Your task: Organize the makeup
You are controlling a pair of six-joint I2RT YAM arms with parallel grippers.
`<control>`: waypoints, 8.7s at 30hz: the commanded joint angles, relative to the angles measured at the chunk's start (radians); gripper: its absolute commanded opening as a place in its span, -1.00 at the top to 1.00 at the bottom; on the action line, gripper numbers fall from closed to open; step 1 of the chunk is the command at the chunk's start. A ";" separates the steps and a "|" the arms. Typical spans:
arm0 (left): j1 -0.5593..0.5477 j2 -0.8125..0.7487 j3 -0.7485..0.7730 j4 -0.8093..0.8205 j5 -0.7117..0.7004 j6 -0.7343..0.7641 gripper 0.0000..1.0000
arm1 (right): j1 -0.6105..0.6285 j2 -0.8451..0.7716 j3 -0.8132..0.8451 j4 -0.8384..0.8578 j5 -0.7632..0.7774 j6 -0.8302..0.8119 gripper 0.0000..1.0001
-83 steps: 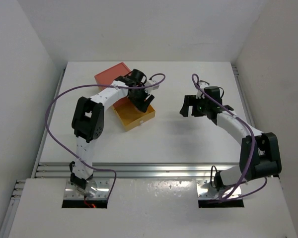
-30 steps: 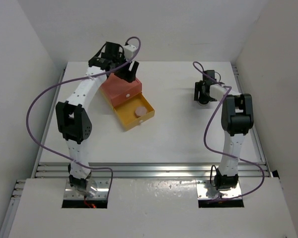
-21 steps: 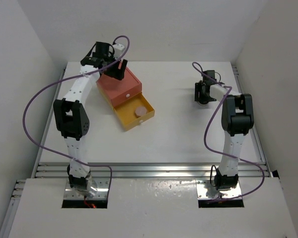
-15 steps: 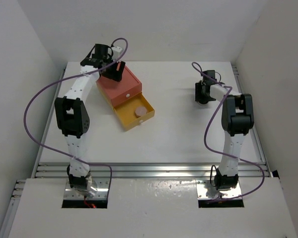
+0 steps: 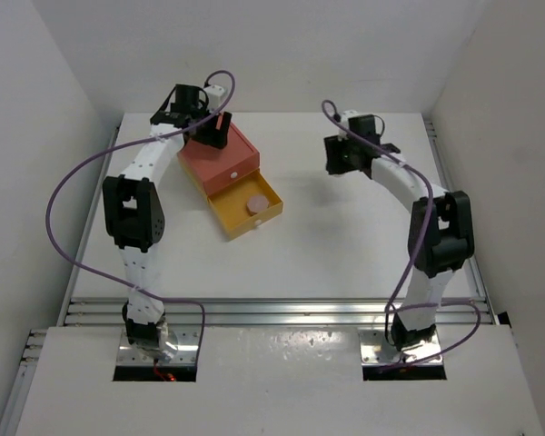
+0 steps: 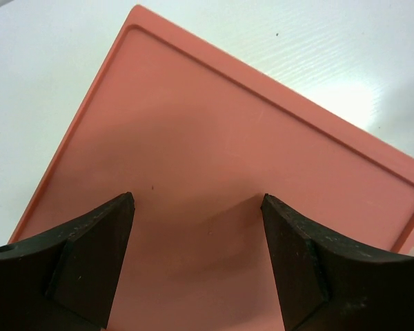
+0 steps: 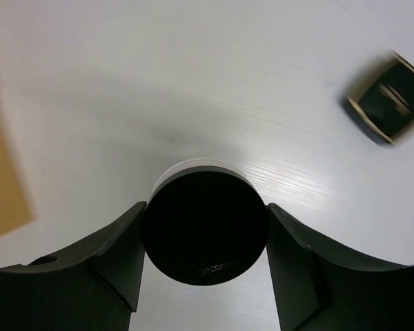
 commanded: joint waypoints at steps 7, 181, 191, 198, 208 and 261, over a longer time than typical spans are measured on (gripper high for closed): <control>0.008 0.000 -0.088 0.009 0.008 -0.024 -0.61 | 0.340 -0.021 0.059 0.172 -0.350 0.016 0.94; 0.045 0.072 -0.125 0.083 0.043 -0.021 -0.63 | 0.551 0.451 0.386 0.261 -0.039 0.050 0.06; 0.045 0.072 -0.125 0.083 0.043 -0.021 -0.63 | 0.546 0.387 0.360 0.292 -0.070 0.046 -0.65; 0.045 0.072 -0.125 0.083 0.043 -0.012 -0.63 | 0.551 0.309 0.322 0.287 -0.104 0.059 -0.55; 0.045 0.072 -0.125 0.083 0.043 -0.012 -0.63 | 0.563 -0.015 0.006 0.248 -0.133 0.094 0.74; 0.054 0.082 -0.163 0.083 0.083 0.006 -0.63 | 0.502 0.459 0.190 0.738 0.165 0.342 1.00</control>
